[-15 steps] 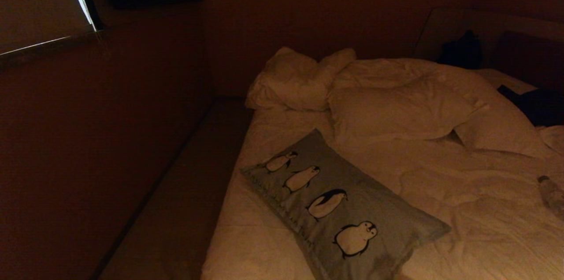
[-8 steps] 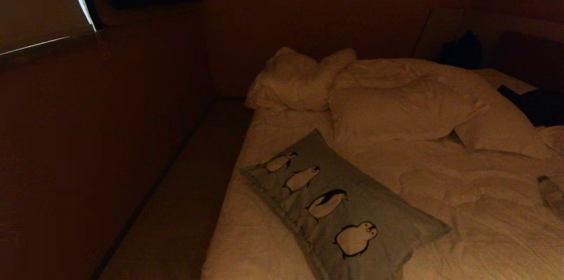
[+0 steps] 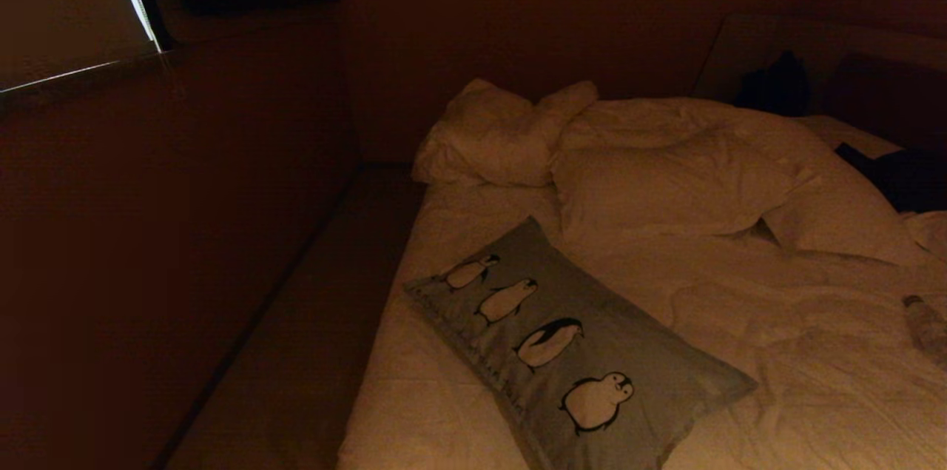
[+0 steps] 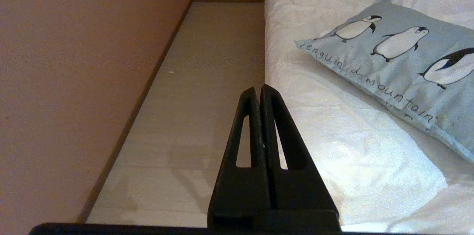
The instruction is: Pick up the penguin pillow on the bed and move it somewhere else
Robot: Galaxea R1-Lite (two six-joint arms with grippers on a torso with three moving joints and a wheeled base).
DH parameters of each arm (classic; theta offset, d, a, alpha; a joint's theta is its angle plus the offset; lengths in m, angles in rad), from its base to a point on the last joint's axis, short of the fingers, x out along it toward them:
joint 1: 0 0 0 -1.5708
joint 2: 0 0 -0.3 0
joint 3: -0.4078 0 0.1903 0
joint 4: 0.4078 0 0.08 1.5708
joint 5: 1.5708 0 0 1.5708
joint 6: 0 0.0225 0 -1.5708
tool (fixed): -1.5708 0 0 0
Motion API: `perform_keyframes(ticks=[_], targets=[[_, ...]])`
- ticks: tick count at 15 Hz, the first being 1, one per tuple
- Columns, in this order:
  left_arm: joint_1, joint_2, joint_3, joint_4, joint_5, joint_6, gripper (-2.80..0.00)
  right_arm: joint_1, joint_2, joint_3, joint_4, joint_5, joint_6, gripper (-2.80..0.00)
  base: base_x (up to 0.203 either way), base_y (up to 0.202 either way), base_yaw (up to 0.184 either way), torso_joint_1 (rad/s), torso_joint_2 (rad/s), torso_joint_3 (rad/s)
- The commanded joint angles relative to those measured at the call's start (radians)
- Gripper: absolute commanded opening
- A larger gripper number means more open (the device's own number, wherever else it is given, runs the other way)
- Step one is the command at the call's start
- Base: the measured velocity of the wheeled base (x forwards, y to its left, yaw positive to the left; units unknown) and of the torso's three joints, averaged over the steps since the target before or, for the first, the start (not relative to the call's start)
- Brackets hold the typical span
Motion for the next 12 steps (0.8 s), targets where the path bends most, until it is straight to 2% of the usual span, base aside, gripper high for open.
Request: perform_keyframes(ticks=[1,3,9,12], targets=[[0.001,-0.001,0.0,0.0,0.0,0.0,-2.8,0.014,-0.043,0.032,0.013,0.017,0.001,-2.8,0.0,0.0,0.0,0.0,0.0,0.0],[-0.001,0.0,0.0,0.0,0.0,0.0,-2.8,0.014,-0.066,0.059,0.012,0.028,0.001,-2.8,0.0,0.0,0.0,0.0,0.0,0.0],[0.0,-0.001,0.0,0.0,0.0,0.0,-2.8,0.014,-0.217,0.17,0.012,0.157,-0.004,-2.8,0.0,0.0,0.0,0.0,0.0,0.0],[0.0,0.0,0.0,0.0,0.0,0.0,-2.8,0.014,-0.218,0.225,0.003,0.165,-0.005,-2.8,0.0,0.0,0.0,0.0,0.0,0.0]])
